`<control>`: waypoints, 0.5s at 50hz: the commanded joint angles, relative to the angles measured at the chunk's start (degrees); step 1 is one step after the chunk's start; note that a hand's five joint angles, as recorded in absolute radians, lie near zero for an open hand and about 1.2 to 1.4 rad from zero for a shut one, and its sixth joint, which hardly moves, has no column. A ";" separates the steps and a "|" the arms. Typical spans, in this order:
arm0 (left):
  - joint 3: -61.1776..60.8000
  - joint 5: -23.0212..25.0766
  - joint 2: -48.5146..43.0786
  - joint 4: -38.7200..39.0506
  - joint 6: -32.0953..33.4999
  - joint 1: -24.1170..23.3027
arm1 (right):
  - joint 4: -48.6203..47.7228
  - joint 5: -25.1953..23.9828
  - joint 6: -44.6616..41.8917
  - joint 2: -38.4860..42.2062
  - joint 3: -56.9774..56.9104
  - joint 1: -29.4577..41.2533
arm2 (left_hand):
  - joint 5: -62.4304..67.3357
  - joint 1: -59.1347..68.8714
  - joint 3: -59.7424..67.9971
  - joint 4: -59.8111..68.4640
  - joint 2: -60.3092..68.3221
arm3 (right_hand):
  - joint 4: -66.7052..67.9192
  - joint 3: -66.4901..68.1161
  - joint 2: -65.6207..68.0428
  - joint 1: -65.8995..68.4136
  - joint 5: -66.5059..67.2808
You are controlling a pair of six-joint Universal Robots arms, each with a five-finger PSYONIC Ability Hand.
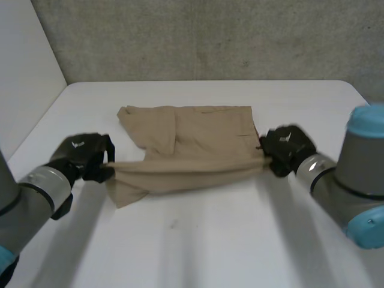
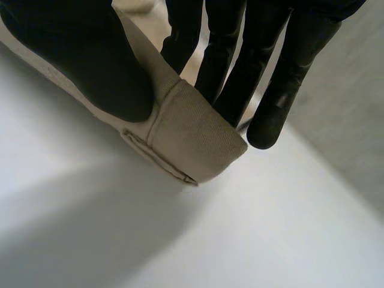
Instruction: Fold the shorts.
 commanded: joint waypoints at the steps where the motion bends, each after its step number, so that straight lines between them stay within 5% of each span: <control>1: 8.30 -0.45 19.14 -9.13 -0.08 -0.47 | 12.83 0.43 -5.41 -15.56 -8.72 -0.04 | 14.41 16.35 11.81 11.41 11.48 | 11.75 12.75 12.45 25.58 13.94; 10: 10.69 -0.81 18.91 -13.62 2.11 -0.82 | 22.07 0.69 -8.31 -12.59 -16.81 0.40 | 14.41 16.35 11.81 11.41 11.48 | 11.75 12.75 12.45 25.58 13.94; 15: 12.00 -3.79 5.12 -13.62 6.85 -3.01 | 22.95 2.88 -11.38 -2.85 -19.10 0.66 | 14.41 16.35 11.81 11.41 11.48 | 11.75 12.75 12.45 25.58 13.94; 25: 31.06 -18.91 -24.07 -13.36 13.19 -8.56 | 21.37 6.67 -11.48 11.23 -25.42 1.63 | 14.41 16.35 11.81 11.41 11.48 | 11.75 12.75 12.45 25.58 13.94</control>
